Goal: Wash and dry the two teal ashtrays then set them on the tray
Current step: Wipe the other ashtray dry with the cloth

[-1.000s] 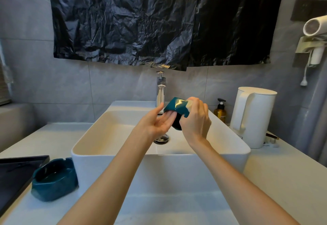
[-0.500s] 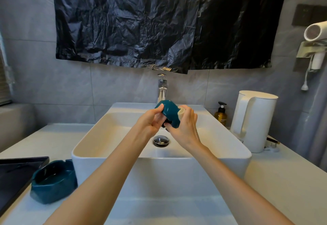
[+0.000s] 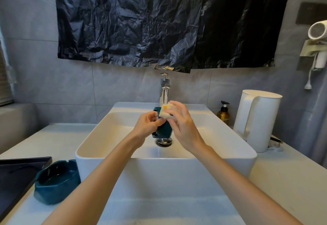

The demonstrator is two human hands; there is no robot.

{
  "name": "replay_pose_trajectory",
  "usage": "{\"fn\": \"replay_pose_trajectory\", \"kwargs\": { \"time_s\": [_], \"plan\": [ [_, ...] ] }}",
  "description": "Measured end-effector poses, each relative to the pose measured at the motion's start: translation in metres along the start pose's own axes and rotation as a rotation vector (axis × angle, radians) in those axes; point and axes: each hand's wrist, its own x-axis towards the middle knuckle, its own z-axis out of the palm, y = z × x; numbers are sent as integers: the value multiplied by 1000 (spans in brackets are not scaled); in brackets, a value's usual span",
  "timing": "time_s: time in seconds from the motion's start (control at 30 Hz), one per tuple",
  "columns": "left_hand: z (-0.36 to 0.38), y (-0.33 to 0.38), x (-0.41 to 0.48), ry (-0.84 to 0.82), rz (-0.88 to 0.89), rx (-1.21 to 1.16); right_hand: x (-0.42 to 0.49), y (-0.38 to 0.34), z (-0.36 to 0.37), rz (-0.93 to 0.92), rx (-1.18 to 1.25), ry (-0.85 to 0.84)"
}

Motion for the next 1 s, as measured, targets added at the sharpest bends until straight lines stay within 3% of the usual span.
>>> {"fn": "replay_pose_trajectory", "kwargs": {
  "time_s": [0.07, 0.23, 0.4, 0.57, 0.7, 0.77, 0.9, 0.93, 1.0],
  "plan": [
    [-3, -3, -2, -37, 41, 28, 0, 1, 0, -29, 20, -10],
    [-2, -9, -8, -88, 40, 68, 2, 4, -1, 209, 221, -67],
    [-7, -7, -6, -27, 40, 6, -4, 0, -2, -7, 94, -117],
    [-3, -10, -10, -99, 19, 33, 5, 2, 2, 212, 123, -4],
    [-5, -8, -9, -73, 61, -9, -3, -1, -1, -72, 101, -6],
    [-6, -8, -10, -91, 70, 16, 0, 1, 1, -8, 122, -3],
    [1, -8, -15, -205, 74, 109, 11, 4, 3, 396, 266, -2],
    [2, -7, -16, -223, 73, 106, 10, 5, 1, 415, 286, 12],
    [2, -6, -16, -237, 89, 77, 4, 3, -3, 236, 201, 61]
  ]
}}
